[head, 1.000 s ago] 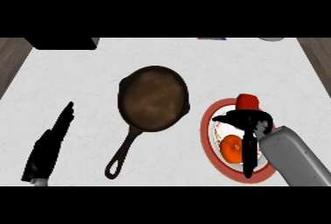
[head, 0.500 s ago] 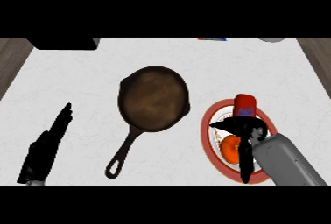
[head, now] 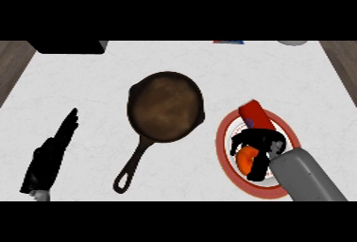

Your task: Pick the squash from the plate and place it in the pan

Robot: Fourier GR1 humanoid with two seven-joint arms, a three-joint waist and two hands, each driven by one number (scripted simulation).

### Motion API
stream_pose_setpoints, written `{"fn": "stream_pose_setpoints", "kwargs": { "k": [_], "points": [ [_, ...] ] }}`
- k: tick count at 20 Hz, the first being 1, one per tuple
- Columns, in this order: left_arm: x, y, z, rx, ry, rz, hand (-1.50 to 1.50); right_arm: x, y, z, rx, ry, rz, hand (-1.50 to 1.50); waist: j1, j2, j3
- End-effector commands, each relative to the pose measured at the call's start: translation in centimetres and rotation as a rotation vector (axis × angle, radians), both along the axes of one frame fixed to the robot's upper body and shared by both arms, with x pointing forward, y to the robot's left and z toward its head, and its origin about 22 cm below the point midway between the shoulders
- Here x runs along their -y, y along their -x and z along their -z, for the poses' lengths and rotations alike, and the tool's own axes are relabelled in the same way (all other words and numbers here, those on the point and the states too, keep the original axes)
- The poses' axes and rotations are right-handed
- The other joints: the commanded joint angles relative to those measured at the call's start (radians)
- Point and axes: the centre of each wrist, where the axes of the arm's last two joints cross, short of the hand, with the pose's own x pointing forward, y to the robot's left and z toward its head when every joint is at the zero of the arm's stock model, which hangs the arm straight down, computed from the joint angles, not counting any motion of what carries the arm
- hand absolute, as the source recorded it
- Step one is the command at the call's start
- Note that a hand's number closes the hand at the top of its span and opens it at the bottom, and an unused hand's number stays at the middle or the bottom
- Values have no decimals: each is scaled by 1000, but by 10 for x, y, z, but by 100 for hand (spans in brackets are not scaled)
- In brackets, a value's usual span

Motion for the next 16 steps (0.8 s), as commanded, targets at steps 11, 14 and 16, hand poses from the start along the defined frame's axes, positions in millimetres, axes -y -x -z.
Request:
{"fn": "stream_pose_setpoints", "kwargs": {
  "k": [11,14,16],
  "points": [
    [-4,10,8,-16,-3,-48,0,22,23,20,156,92,462,150,-36,-3,2],
    [-4,10,6,1,-16,-43,0,20,29,12,303,183,667,150,-46,-7,1],
    [-3,7,9,-7,-33,-52,0,4,52,14,370,179,711,150,-45,-4,1]
  ]
}}
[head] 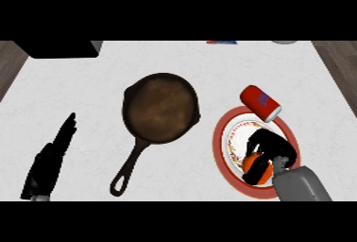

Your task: Pick the squash from the plate and place it in the pan

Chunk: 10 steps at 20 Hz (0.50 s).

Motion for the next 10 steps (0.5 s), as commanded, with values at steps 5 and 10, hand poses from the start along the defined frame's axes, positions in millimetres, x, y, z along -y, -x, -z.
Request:
{"fn": "stream_pose_setpoints", "kwargs": {
  "k": [5,10],
  "points": [
    [12,3,2,2,-5,14,0,-14,27,-39,489,208,210,150,7,5,4],
    [0,-3,-11,-8,-1,36,0,-44,32,-89,910,261,82,150,23,4,3]
  ]
}}
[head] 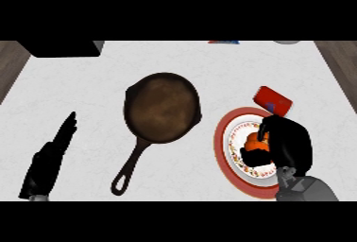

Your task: Pick the squash from the plate and place it in the pan

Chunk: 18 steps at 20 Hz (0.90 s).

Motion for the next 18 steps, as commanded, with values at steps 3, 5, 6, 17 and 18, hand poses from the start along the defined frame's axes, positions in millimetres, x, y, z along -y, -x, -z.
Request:
{"fn": "stream_pose_setpoints", "kwargs": {
  "k": [3,5,6,17,18],
  "points": [
    [0,9,7,3,-1,18,0,-34,4,-51,336,84,-98,150,27,7,0],
    [14,-3,5,3,1,18,0,-55,4,-63,371,64,-129,150,24,10,0],
    [11,3,11,1,13,25,0,-61,-10,-55,398,47,-142,150,31,12,1],
    [2,-6,10,14,-14,40,0,-117,-101,-63,344,-214,-180,150,54,21,1],
    [5,-27,-6,19,3,46,0,-124,-107,-64,339,-226,-177,150,50,21,1]
  ]
}}
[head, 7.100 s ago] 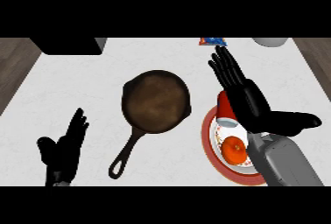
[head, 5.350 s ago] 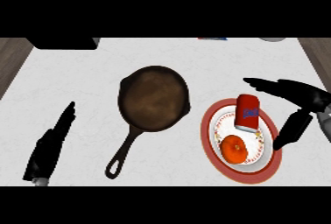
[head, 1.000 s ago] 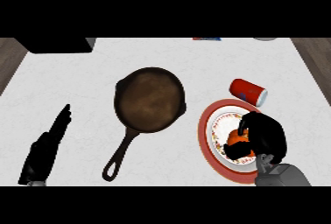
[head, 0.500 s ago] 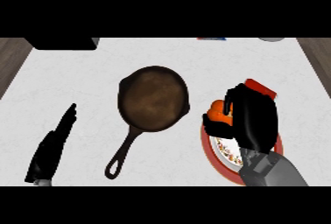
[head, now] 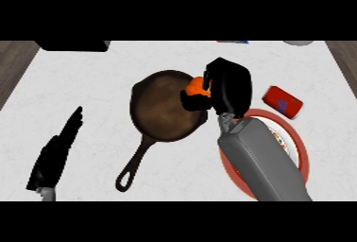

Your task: Pick the squash from the plate and place it in the pan

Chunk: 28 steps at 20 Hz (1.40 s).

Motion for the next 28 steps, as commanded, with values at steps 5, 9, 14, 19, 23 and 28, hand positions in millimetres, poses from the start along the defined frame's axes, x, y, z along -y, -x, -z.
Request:
{"fn": "stream_pose_setpoints", "kwargs": {
  "k": [5,9,14,19,23,28],
  "points": [
    [1,-3,-3,15,7,38,0,-32,-52,25,-94,-79,-17,150,36,8,0],
    [9,-6,-1,24,6,73,0,-25,-69,46,-162,-78,6,150,67,19,0],
    [13,-16,-2,26,-1,99,0,-24,-72,67,-296,68,-65,150,99,31,-1],
    [22,-17,-4,19,14,125,0,3,-75,79,-436,-405,51,-150,120,39,3],
    [32,-24,-7,34,4,119,0,5,-73,84,-343,-534,36,-150,133,40,4],
    [25,-23,-5,31,3,107,0,6,-73,82,-101,-622,48,-150,111,31,3]
  ]
}}
